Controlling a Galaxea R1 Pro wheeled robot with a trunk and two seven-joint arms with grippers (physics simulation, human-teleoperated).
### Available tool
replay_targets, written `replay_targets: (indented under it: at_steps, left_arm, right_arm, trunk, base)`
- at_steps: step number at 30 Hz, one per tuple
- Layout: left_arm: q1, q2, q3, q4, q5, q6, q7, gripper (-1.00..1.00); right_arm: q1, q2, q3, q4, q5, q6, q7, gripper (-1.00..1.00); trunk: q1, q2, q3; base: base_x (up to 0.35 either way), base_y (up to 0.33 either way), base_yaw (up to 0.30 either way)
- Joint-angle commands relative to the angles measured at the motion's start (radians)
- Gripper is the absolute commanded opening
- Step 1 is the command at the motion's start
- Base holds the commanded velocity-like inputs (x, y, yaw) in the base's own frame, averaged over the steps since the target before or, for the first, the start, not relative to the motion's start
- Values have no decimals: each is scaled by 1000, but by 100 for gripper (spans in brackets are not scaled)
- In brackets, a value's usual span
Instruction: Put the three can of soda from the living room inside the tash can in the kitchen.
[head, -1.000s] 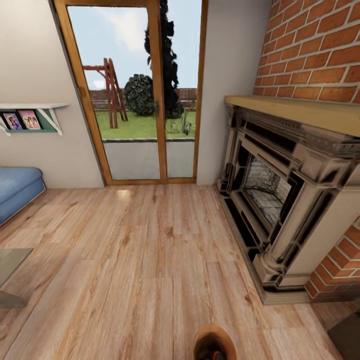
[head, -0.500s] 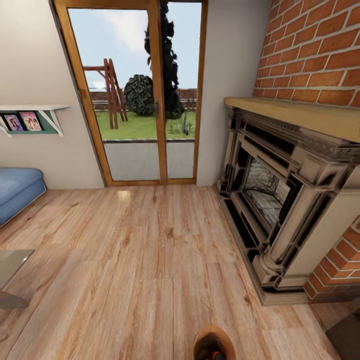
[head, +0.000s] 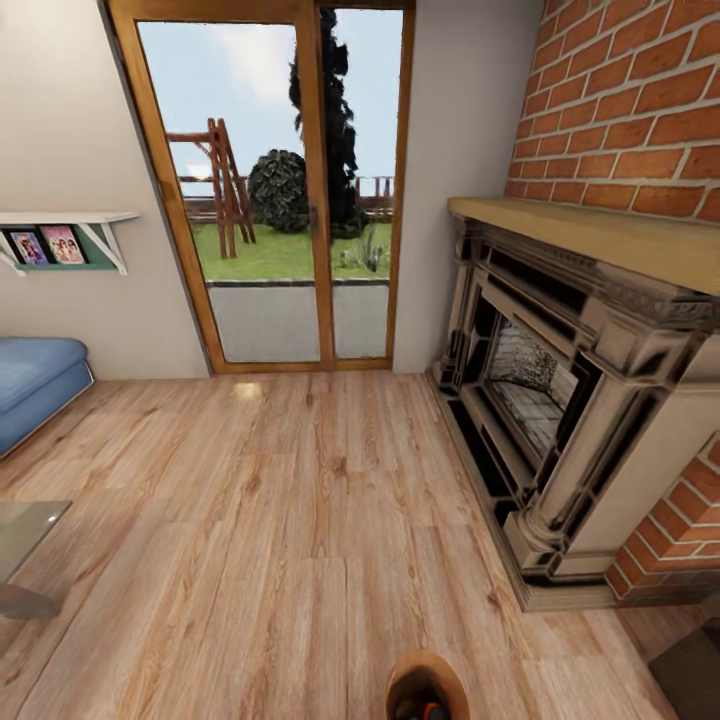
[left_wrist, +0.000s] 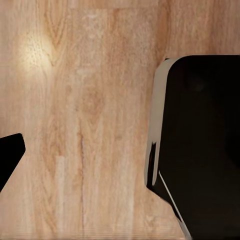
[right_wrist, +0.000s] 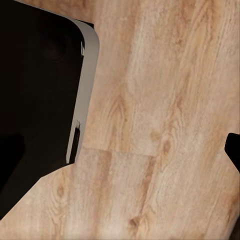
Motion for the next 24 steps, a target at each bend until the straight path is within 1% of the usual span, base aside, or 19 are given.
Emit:
replay_targets:
  at_steps: [1,10,18,24]
  left_arm:
    - [2,0,0,0,0,0,0,100]
    - [8,-4,0,0,0,0,0,100]
    - [8,-5,0,0,0,0,0,100]
    - [9,-5,0,0,1,0,0,100]
  right_arm:
    - [0,0,0,0,0,0,0,100]
    - [6,1,1,1,0,0,0,100]
    - [8,12,0,0,0,0,0,100]
    - [12,13,0,0,0,0,0,100]
  trunk:
    - [-4,7,3]
    - [-38,70,31]
    - [-69,126,57]
    - [-92,168,75]
  base:
    - [0,0,0]
    - [0,0,0]
    - [0,0,0]
    - [0,0,0]
